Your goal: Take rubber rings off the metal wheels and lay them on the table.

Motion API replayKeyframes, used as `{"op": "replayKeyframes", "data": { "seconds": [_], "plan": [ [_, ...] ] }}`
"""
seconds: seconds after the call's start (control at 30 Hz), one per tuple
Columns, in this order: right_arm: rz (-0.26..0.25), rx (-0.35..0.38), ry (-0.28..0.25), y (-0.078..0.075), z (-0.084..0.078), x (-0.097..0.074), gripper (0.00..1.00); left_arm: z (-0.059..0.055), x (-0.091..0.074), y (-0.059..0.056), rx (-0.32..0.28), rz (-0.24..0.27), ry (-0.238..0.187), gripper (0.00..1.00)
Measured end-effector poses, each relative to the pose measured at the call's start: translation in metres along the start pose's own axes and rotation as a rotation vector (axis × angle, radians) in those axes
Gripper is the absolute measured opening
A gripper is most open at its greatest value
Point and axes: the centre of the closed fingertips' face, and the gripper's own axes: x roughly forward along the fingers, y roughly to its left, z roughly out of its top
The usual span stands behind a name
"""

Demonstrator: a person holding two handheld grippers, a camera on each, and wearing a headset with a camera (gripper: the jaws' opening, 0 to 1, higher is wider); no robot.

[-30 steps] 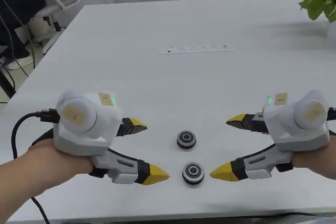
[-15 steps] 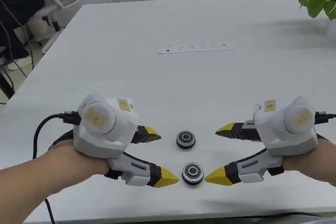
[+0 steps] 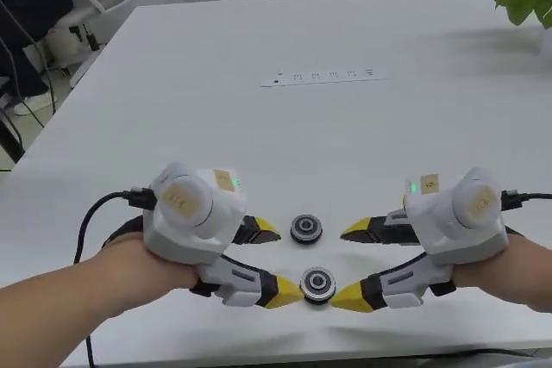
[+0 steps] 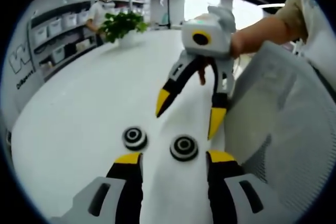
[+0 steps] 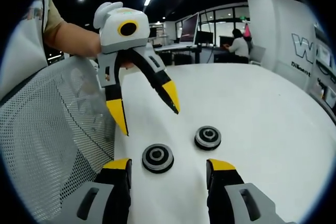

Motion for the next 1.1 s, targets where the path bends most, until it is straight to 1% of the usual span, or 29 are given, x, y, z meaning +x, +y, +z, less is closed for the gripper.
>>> {"op": "replayKeyframes", "data": {
  "seconds": [0.07, 0.23, 0.4, 0.47, 0.57, 0.7, 0.93, 1.1],
  "plan": [
    [0.003, -0.004, 0.009, 0.001, -0.003, 0.002, 0.56, 0.001, 0.003, -0.001, -0.011, -0.006, -0.005, 0.48],
    [0.011, 0.0, 0.014, 0.003, -0.007, 0.003, 0.54, -0.003, 0.012, -0.008, -0.007, -0.025, 0.013, 0.46],
    [0.022, -0.012, 0.018, 0.005, -0.009, 0.004, 0.52, -0.004, 0.017, -0.011, -0.008, -0.039, 0.017, 0.41],
    [0.025, -0.013, 0.018, 0.007, -0.009, 0.004, 0.51, -0.004, 0.019, -0.013, -0.011, -0.045, 0.017, 0.39],
    [0.027, -0.013, 0.019, 0.007, -0.01, 0.004, 0.51, -0.004, 0.022, -0.015, 0.001, -0.052, 0.022, 0.35],
    [0.032, -0.014, 0.021, 0.009, -0.011, 0.005, 0.5, -0.003, 0.028, -0.019, -0.004, -0.065, 0.023, 0.31],
    [0.041, -0.015, 0.025, 0.011, -0.013, 0.005, 0.49, -0.003, 0.035, -0.022, 0.015, -0.074, 0.029, 0.25],
    [0.042, -0.017, 0.022, 0.011, -0.012, 0.006, 0.49, -0.003, 0.039, -0.023, 0.042, -0.067, 0.027, 0.21]
  ]
}}
